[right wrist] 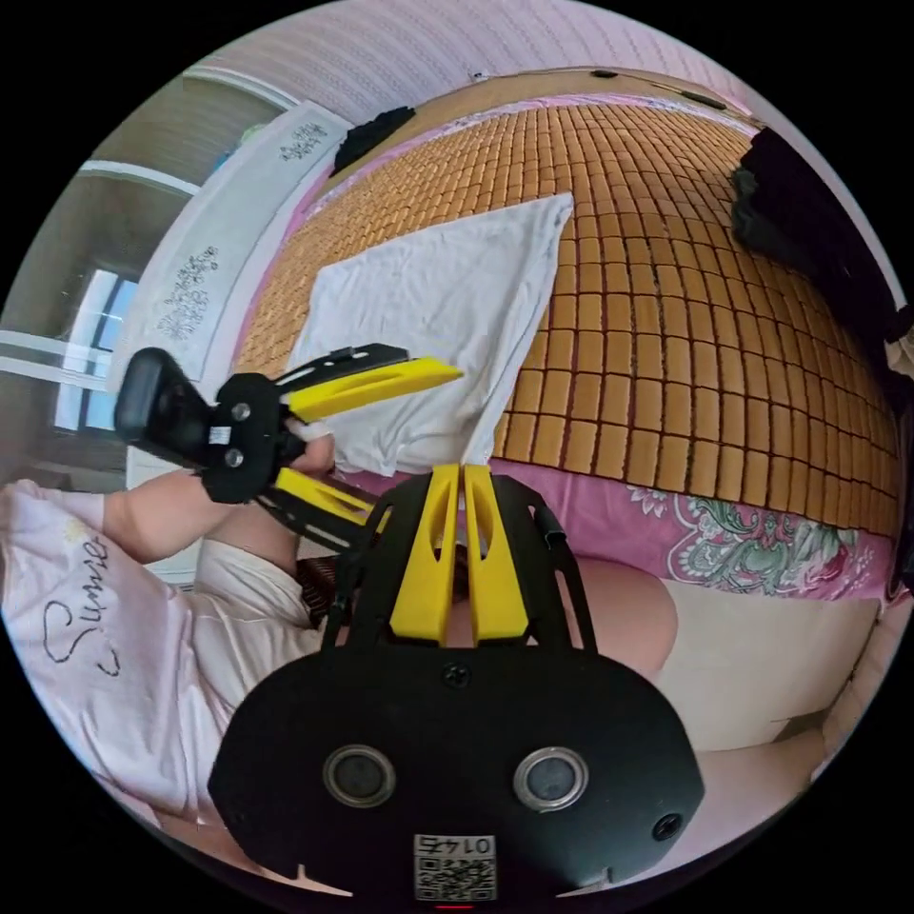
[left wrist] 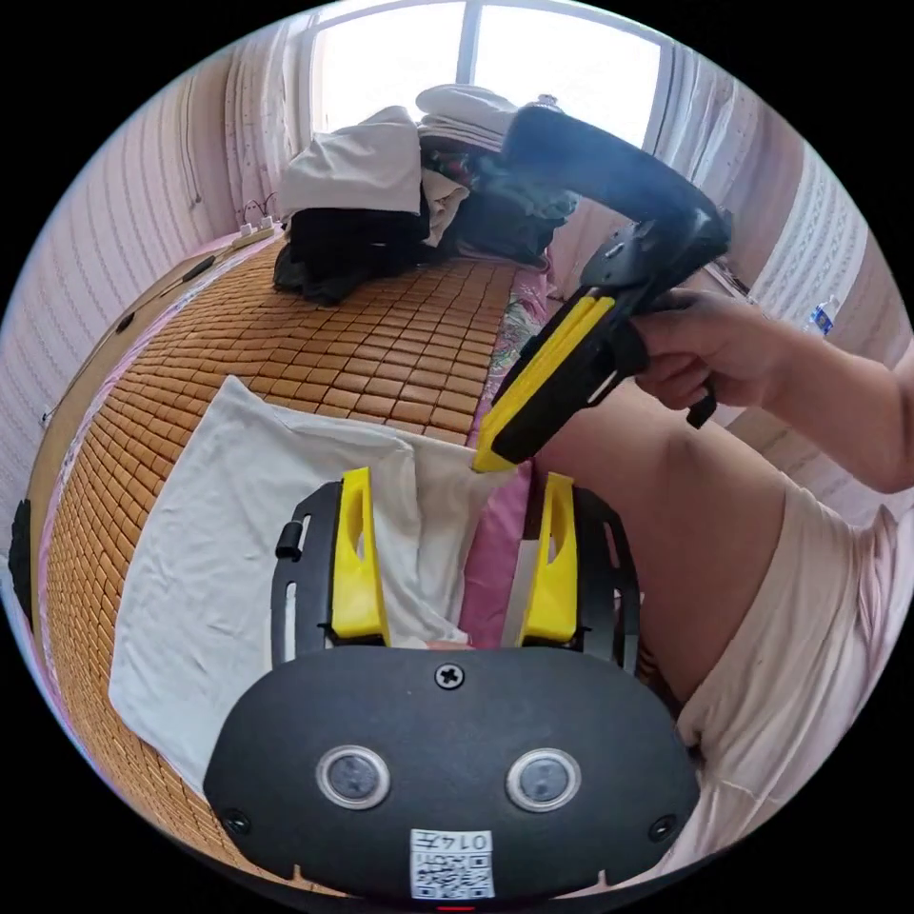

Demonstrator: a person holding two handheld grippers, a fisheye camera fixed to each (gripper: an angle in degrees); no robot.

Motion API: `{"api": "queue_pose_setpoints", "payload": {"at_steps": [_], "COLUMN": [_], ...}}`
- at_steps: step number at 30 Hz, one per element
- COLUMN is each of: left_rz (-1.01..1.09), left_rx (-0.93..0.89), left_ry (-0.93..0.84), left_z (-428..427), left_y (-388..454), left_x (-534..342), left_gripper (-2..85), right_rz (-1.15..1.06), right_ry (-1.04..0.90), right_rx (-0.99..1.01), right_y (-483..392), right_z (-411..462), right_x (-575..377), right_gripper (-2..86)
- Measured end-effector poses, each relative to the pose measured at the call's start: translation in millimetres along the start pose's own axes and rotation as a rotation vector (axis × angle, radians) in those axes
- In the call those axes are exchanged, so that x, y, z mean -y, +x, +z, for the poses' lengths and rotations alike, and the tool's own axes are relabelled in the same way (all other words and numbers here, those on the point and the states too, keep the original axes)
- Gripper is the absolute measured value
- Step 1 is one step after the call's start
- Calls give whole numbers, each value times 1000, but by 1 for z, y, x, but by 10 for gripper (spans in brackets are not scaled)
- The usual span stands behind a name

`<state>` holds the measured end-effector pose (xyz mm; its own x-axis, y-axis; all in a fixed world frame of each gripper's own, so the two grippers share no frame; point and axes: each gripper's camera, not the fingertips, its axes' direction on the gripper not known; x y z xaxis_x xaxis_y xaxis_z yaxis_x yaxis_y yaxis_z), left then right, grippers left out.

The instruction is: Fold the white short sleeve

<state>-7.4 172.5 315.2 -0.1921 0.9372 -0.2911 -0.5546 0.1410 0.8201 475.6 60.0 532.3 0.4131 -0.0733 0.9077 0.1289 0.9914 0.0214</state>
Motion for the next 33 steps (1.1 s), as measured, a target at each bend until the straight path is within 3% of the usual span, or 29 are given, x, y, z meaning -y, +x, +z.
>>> {"api": "queue_pose_setpoints", "payload": {"at_steps": [4, 10, 12, 17, 21, 26, 33], "left_rz": [-56, -86, -63, -5, -6, -26, -44], "left_rx": [-28, -87, -71, -83, -116, -141, -141], "left_ry": [0, 21, 9, 14, 18, 35, 145], "left_z": [2, -10, -14, -34, -47, -62, -76], "left_y": [-6, -1, 9, 34, 41, 37, 24], "left_x": [-5, -30, -37, -58, -67, -76, -60], "left_gripper": [166, 45, 22, 4, 1, 0, 0], "right_rz": [-34, -118, -115, 184, 361, 413, 333], "right_ry": [49, 22, 42, 192, 226, 259, 411], "right_rx": [182, 278, 261, 29, 76, -13, -148], "right_y": [5, 1, 4, 57, 88, 87, 61], "right_z": [-24, -39, -44, -55, -41, -35, -84], "right_x": [-10, -16, -17, -2, 19, 32, 20], "right_gripper": [2, 6, 11, 76, 123, 32, 9]}}
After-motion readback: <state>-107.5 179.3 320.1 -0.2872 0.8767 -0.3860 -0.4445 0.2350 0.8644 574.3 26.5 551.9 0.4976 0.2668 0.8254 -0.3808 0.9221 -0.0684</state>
